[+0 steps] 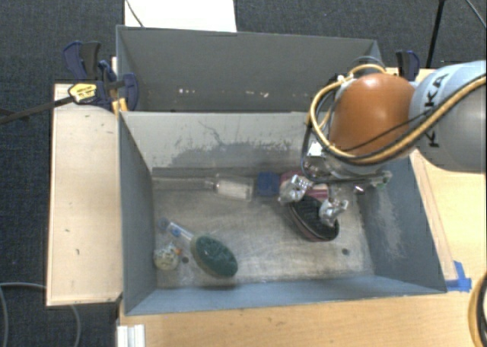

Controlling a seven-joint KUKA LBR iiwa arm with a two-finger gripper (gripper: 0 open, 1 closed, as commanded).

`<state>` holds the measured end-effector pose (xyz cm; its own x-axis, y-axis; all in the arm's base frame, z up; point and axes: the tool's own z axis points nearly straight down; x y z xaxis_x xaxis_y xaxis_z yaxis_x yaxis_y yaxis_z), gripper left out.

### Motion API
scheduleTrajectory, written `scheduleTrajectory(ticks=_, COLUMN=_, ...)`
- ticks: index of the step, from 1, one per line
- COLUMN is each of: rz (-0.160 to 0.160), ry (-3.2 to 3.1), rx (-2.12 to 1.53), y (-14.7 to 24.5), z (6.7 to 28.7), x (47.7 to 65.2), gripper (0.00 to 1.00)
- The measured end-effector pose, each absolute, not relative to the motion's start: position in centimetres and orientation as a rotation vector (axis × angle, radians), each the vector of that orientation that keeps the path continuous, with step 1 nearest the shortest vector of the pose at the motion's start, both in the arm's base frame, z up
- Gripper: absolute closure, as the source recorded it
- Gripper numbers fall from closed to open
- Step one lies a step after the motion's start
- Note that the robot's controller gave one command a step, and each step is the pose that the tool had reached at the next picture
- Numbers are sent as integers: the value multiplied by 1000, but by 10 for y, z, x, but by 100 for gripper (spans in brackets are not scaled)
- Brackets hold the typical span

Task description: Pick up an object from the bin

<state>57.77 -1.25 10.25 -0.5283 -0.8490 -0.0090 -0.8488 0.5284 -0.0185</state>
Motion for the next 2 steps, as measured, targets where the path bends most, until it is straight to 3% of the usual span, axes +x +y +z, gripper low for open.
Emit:
scheduleTrajectory(ticks=1, rz=-25, ry=2590, rx=-1747, y=-3, z=101, x=581, gripper=100)
scheduleTrajectory(ticks=2, rz=-8, ry=2399, rx=-2016, y=-4, z=264, x=571, gripper=100)
